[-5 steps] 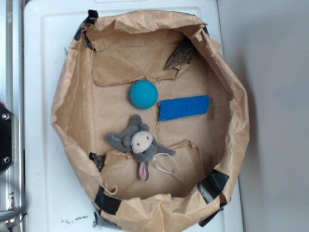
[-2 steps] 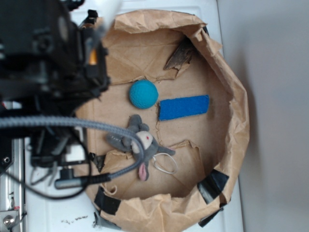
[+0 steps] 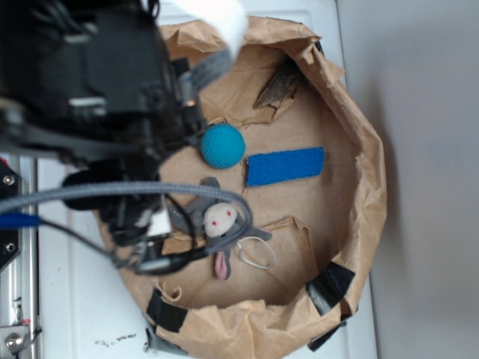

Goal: Grab the wood chip.

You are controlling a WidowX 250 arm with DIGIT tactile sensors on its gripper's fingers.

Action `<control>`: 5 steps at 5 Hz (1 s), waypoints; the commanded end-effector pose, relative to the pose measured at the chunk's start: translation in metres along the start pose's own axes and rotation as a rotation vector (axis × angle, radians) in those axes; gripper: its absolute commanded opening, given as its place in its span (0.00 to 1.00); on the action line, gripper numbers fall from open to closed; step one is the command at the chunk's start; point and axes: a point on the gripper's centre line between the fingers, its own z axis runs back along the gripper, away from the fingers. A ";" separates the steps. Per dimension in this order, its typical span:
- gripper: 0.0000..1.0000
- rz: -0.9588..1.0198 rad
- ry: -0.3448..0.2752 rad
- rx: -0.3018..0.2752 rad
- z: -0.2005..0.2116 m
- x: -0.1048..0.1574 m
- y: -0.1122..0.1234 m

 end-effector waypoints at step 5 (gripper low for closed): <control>1.00 0.299 -0.064 0.038 -0.013 0.061 -0.004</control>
